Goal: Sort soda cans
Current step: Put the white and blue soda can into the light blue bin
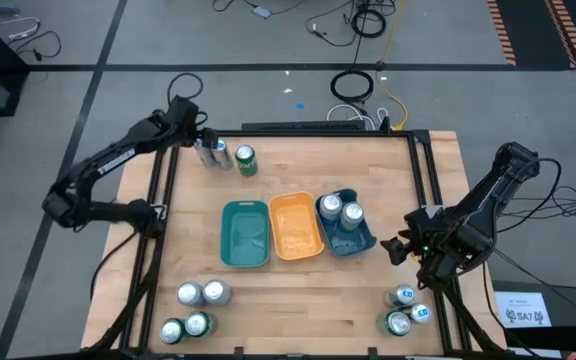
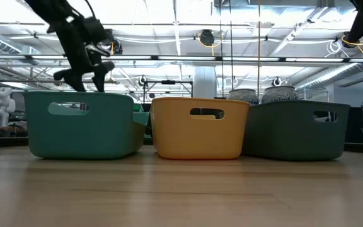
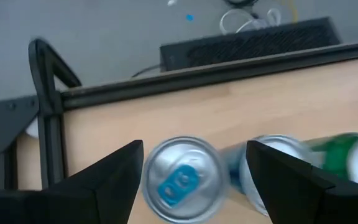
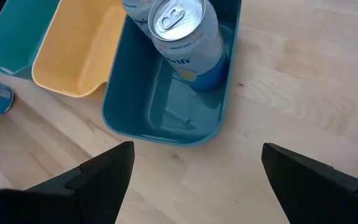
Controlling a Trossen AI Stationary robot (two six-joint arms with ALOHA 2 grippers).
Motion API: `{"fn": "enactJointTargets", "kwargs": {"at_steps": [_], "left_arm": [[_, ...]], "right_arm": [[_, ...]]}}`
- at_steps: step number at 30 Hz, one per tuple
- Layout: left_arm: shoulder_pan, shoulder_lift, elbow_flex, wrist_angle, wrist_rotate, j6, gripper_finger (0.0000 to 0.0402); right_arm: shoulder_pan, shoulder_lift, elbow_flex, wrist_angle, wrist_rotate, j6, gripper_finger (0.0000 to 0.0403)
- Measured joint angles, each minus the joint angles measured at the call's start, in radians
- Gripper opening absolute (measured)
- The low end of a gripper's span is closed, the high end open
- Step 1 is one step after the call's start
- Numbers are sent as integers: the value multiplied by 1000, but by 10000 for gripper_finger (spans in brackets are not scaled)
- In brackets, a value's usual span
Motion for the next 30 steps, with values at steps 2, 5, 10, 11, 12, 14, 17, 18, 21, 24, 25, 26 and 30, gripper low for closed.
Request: {"fn": "enactJointTargets", "kwargs": {"at_steps": [2,5,10,11,12,14,17,18,21,24,25,26,30], "left_arm": [[14,33,0,-7,2,0,295],[27,66,0,-3,3,0,295],[33,97,0,-9,2,0,295],[34,101,0,-9,-1,1,295],[34,104,0,-11,-3,0,295],[34,107,0,-15,-3,0,295],[34,107,0,-35,-6,0,295],[34,107,0,-50,-6,-1,295],[34,108,0,-76,-12,-17,291],[34,108,0,-78,-13,-21,277],[34,108,0,-78,-13,-24,271],[34,108,0,-78,-13,-24,266],[34,107,0,-85,-13,-26,250]], "right_arm": [[-4,0,0,5,0,0,345],[-4,0,0,11,0,0,345],[-3,0,0,15,0,0,345],[-3,0,0,16,0,0,345],[-3,0,0,17,0,0,345],[-3,0,0,20,0,0,345],[-3,0,0,22,0,0,345],[-3,0,0,23,0,0,345],[-3,0,0,29,0,0,345],[-3,0,0,33,0,0,345],[-3,0,0,36,0,0,345],[-3,0,0,38,0,0,345],[-3,0,0,50,0,0,345]]}}
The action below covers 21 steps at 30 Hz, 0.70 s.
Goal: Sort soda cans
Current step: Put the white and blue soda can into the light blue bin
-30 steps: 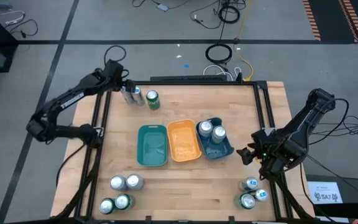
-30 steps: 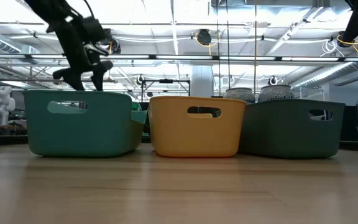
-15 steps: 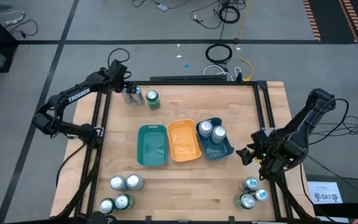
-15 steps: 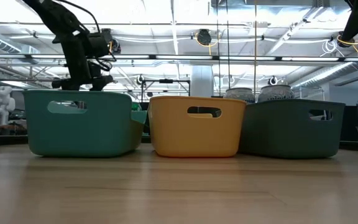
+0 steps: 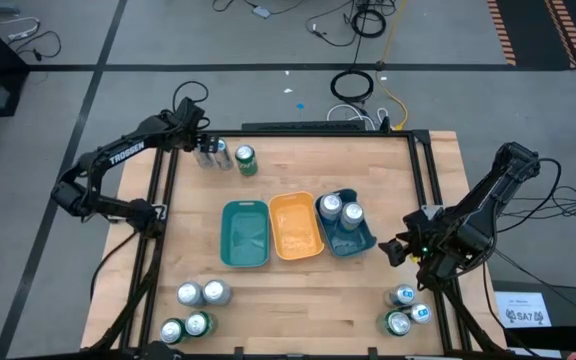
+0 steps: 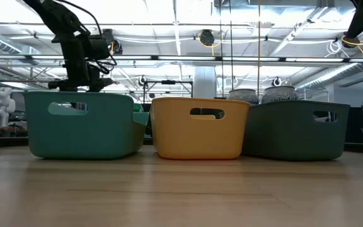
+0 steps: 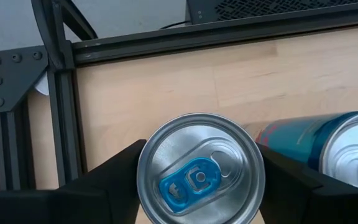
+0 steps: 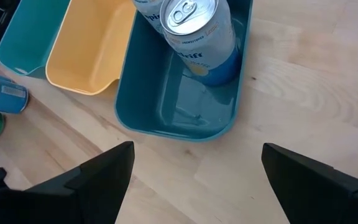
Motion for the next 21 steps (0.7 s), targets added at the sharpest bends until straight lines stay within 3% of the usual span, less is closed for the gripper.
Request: {"fn": "enactJointTargets", "kwargs": {"at_steps": [10,21], "left_arm": [[-7,-45,4,-52,24,-48,247],[-7,-239,159,-183,39,-53,247]], "right_arm": [[0,0,0,21,0,-8,345],[0,0,0,28,-1,-42,345]]}}
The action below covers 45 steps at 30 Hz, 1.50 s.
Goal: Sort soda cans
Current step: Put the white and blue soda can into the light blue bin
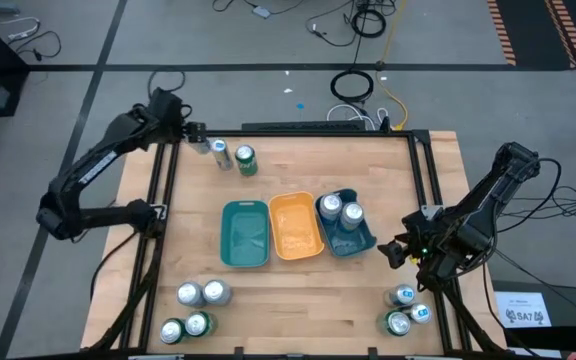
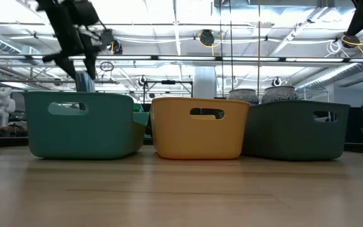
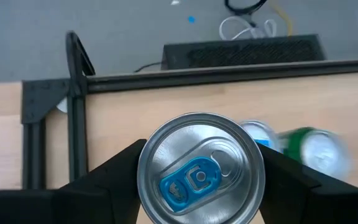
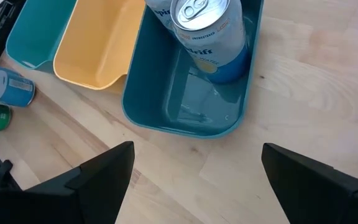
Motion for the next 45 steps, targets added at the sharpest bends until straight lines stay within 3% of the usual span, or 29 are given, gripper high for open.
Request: {"fn": "enactJointTargets", "kwargs": {"at_steps": [6,14,20,24,36,45], "left_arm": [[-1,-138,103,-70,79,-30,247],[-72,-273,135,-47,333,-131,247],[-207,-292,135,-56,358,-226,247],[-319,-274,135,-56,313,-284,247],[-698,-97,135,-46,18,-490,247],[-940,45,135,4,-103,-687,247]], "right_arm": [[0,0,0,6,-1,-48,345],[0,0,0,7,-2,-103,345],[0,0,0,7,-3,-123,345],[1,0,0,20,-3,-134,345],[1,0,0,96,-7,-229,345],[1,0,0,138,-66,-308,345]]}}
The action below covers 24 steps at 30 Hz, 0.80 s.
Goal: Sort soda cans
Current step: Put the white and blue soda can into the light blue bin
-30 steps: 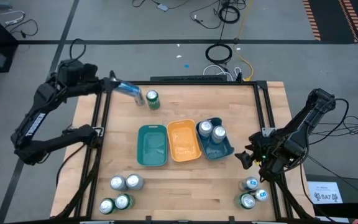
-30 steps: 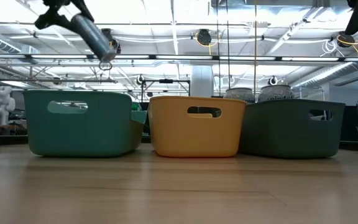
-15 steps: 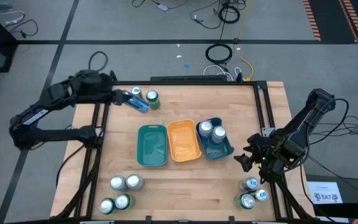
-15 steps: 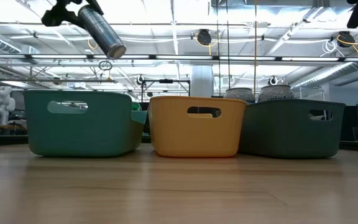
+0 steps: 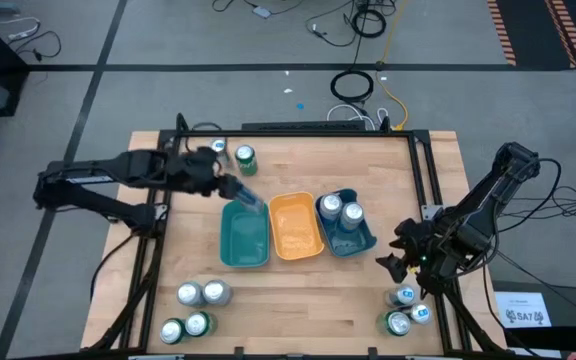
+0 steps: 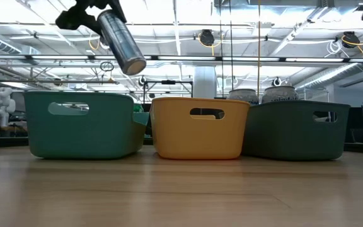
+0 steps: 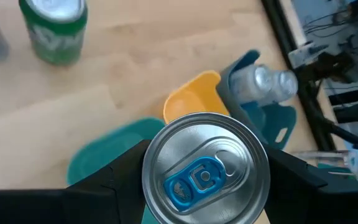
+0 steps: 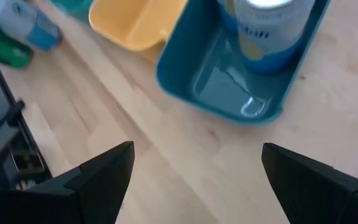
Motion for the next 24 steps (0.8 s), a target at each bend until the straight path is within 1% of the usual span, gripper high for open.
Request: {"fn": "enactJointTargets", "kwargs": {"at_steps": [4,8,11,15,18,21,24], "left_arm": [[-92,58,0,-2,-53,-114,247],[-162,111,0,-8,-92,-220,247],[-191,148,0,-31,-112,-293,247],[-203,186,0,-155,-125,-403,247],[-200,205,0,-230,-142,-459,247],[-184,221,0,-272,-170,-472,247],[-163,246,0,-279,-176,-466,247]], "right_arm": [[0,0,0,0,-50,-38,345],[0,0,0,0,-48,-77,345],[0,0,0,0,-48,-98,345],[0,0,0,0,-47,-121,345],[0,0,0,0,-47,-130,345],[0,0,0,0,-47,-131,345],[0,0,0,-1,-47,-131,345]]}}
